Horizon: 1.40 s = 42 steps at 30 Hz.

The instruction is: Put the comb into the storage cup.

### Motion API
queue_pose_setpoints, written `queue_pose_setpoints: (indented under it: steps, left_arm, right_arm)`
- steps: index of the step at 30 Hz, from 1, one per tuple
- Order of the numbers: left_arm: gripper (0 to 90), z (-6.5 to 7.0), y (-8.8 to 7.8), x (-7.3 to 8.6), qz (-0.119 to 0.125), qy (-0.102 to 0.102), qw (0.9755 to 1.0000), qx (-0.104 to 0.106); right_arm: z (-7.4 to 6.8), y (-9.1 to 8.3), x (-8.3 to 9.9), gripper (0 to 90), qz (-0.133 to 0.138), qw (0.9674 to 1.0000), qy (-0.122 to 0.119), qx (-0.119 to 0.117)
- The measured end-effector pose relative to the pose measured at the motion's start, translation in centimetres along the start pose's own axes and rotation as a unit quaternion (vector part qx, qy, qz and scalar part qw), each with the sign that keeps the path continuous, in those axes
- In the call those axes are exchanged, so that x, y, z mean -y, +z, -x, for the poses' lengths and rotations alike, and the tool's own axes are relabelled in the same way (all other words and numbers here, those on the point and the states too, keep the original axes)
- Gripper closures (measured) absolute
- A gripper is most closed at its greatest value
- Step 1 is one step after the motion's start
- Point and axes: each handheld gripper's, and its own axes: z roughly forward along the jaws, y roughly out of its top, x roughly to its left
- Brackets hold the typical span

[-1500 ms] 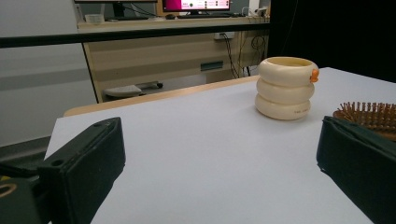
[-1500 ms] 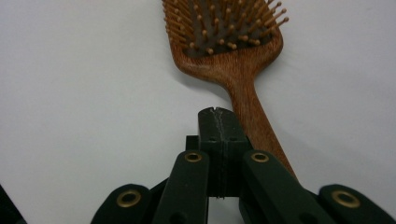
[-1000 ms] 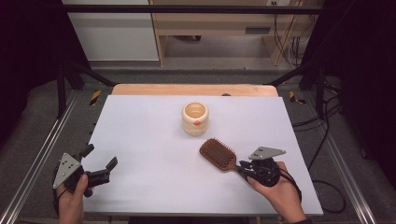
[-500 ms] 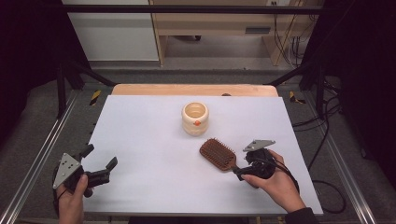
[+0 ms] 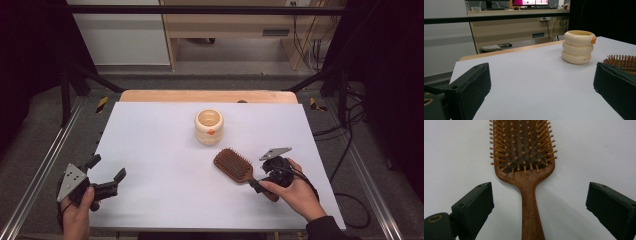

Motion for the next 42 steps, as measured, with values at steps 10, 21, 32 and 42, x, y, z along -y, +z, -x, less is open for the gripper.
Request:
queue_pose_setpoints:
  steps: [10, 21, 32, 42]
  left_arm:
    - [1.4, 0.0, 0.0, 0.0, 0.0, 0.001, 1.0, 0.001]
    - [1.4, 0.0, 0.0, 0.0, 0.0, 0.001, 1.0, 0.001]
    - [1.4, 0.0, 0.0, 0.0, 0.0, 0.0, 1.0, 0.001]
    - [1.4, 0.0, 0.0, 0.0, 0.0, 0.001, 1.0, 0.0]
  right_arm:
    - [0.0, 1.0, -0.2, 9.5, -0.034, 0.9994, -0.002, -0.004]
    - [0.1, 1.8, -0.3, 11.0, -0.05, 0.9987, -0.007, -0.007]
    - [0.1, 1.9, -0.3, 31.3, -0.052, 0.9985, -0.013, -0.011]
    - [-0.3, 2.4, -0.1, 51.2, -0.063, 0.9977, -0.02, -0.019]
